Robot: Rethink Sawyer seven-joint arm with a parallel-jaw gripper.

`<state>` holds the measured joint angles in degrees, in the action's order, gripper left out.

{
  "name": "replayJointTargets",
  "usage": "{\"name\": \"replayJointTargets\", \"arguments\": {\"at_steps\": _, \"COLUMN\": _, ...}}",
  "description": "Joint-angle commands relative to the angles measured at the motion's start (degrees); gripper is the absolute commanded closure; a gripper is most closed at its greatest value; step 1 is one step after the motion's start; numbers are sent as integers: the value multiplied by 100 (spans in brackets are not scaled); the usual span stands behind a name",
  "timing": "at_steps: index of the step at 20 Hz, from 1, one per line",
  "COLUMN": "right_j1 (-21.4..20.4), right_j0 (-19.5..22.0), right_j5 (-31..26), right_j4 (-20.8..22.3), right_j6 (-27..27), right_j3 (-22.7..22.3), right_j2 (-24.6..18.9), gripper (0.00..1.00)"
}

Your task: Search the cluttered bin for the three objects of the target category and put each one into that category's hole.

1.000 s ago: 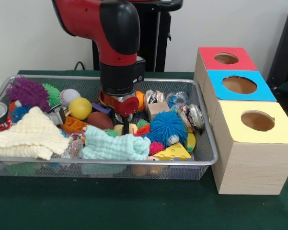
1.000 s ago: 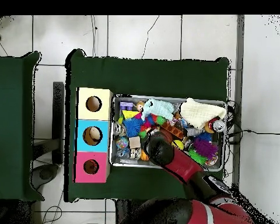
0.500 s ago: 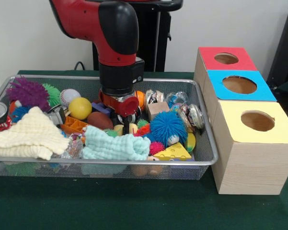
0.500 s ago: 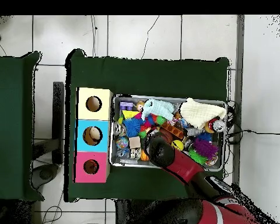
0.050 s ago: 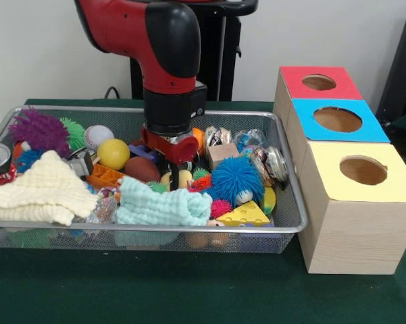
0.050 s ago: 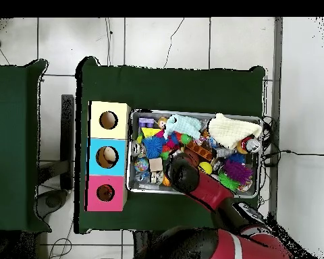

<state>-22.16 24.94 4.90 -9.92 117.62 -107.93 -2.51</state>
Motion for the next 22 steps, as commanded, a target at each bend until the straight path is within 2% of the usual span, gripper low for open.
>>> {"name": "replayJointTargets", "arguments": {"at_steps": 1, "right_j1": 1053, "right_j0": -165, "right_j5": -365, "right_j4": -221, "right_j6": 785, "right_j3": 421, "right_j2": -408, "gripper": 100}}
{"name": "replayJointTargets", "arguments": {"at_steps": 5, "right_j1": 1103, "right_j0": -82, "right_j5": -190, "right_j4": -126, "right_j6": 794, "right_j3": 415, "right_j2": -486, "gripper": 100}}
{"name": "replayJointTargets", "arguments": {"at_steps": 8, "right_j1": 983, "right_j0": -93, "right_j5": -208, "right_j4": -119, "right_j6": 814, "right_j3": 329, "right_j2": -476, "gripper": 100}}
{"name": "replayJointTargets", "arguments": {"at_steps": 10, "right_j1": 599, "right_j0": -321, "right_j5": -535, "right_j4": -267, "right_j6": 859, "right_j3": 172, "right_j2": -263, "gripper": 100}}
{"name": "replayJointTargets", "arguments": {"at_steps": 14, "right_j1": 155, "right_j0": -597, "right_j5": -965, "right_j4": -391, "right_j6": 848, "right_j3": 63, "right_j2": 25, "gripper": 100}}
{"name": "replayJointTargets", "arguments": {"at_steps": 22, "right_j1": 215, "right_j0": -308, "right_j5": -1047, "right_j4": -207, "right_j6": 613, "right_j3": 184, "right_j2": -163, "gripper": 100}}
